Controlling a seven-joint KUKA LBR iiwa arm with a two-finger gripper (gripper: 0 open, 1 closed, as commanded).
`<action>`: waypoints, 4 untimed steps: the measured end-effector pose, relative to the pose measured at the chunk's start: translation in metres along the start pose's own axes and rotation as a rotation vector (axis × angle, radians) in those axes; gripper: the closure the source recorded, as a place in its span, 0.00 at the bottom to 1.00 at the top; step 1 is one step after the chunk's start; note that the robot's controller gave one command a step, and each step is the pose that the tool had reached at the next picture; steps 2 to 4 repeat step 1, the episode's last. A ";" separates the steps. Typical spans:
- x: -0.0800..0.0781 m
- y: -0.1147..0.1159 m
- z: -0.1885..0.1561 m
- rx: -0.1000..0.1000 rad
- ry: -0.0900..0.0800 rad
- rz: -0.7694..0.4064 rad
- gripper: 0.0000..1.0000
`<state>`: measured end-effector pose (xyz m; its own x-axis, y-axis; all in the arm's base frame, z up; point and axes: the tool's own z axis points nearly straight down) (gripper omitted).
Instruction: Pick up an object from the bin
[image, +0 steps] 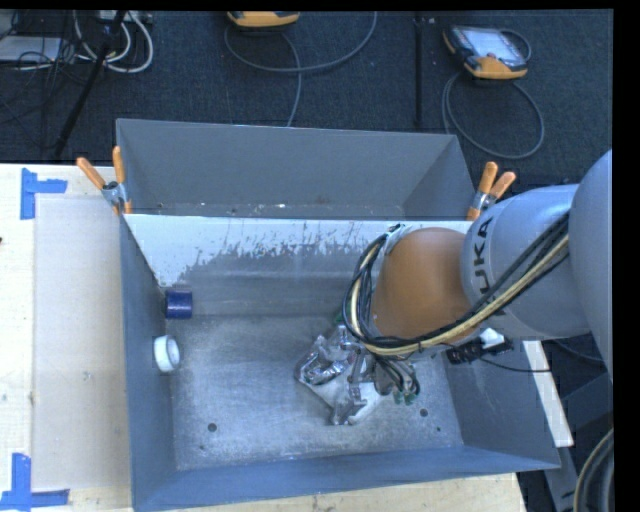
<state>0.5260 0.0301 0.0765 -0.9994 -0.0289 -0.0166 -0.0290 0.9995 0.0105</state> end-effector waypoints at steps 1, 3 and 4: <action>-0.026 -0.017 -0.130 0.011 0.009 -0.014 1.00; -0.026 -0.017 -0.130 0.011 0.009 -0.014 1.00; -0.026 -0.017 -0.130 0.011 0.009 -0.014 1.00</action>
Offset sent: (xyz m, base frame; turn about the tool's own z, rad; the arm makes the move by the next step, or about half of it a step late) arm 0.0224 -0.0183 0.1265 -0.0154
